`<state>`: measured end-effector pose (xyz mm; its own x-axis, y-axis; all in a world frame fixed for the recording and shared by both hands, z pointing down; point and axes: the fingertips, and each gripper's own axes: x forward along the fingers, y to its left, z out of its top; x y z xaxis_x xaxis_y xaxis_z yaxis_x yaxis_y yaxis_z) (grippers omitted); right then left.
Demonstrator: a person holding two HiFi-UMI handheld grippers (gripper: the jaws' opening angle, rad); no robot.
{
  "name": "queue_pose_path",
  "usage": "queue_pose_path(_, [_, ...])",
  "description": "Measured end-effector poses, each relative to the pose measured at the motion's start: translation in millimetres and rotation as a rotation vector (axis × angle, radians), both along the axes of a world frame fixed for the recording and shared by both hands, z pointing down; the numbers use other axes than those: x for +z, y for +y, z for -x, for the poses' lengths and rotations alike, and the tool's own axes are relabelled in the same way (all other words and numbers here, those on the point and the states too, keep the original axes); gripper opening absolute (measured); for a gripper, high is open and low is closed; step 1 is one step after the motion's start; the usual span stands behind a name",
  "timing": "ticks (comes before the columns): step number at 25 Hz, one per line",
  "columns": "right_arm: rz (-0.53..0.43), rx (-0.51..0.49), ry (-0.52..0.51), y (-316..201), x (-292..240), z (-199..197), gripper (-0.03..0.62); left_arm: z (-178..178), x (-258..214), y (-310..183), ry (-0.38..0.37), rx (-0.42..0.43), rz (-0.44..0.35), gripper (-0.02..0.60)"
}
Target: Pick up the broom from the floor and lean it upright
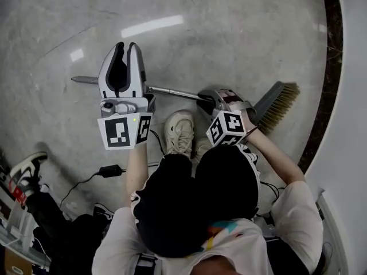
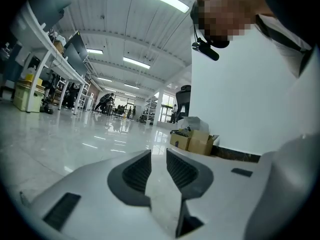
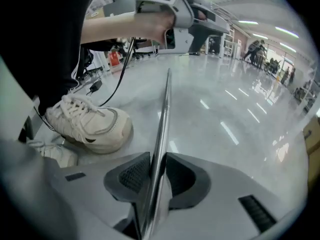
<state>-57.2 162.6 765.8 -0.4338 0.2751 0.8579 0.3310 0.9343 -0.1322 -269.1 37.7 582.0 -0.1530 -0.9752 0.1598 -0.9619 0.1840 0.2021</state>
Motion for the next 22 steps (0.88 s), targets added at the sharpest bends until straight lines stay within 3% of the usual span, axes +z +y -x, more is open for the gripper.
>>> queue_pose_path(5, [0.119,0.089,-0.033,-6,-4,4,0.095,-1,-6,0,-0.008,0.009,0.002,0.123])
queue_pose_path(8, [0.098,0.128,-0.059,-17,-7,6,0.094,6,-11,-1,-0.009,-0.022,0.02,0.123])
queue_pose_path(10, [0.075,0.196,-0.097,-39,-17,8,0.092,17,-17,1,-0.055,-0.075,0.049,0.123])
queue_pose_path(13, [0.03,0.353,-0.175,-90,-51,7,0.092,38,-49,7,-0.132,-0.136,0.019,0.123])
queue_pose_path(15, [-0.018,0.481,-0.246,-134,-83,5,0.092,52,-77,-4,-0.144,-0.135,-0.021,0.123])
queue_pose_path(18, [-0.097,0.689,-0.352,-196,-142,-14,0.092,50,-117,-40,-0.145,-0.076,-0.053,0.123])
queue_pose_path(22, [-0.239,0.942,-0.463,-260,-228,-70,0.092,4,-181,-109,-0.157,0.074,-0.147,0.123])
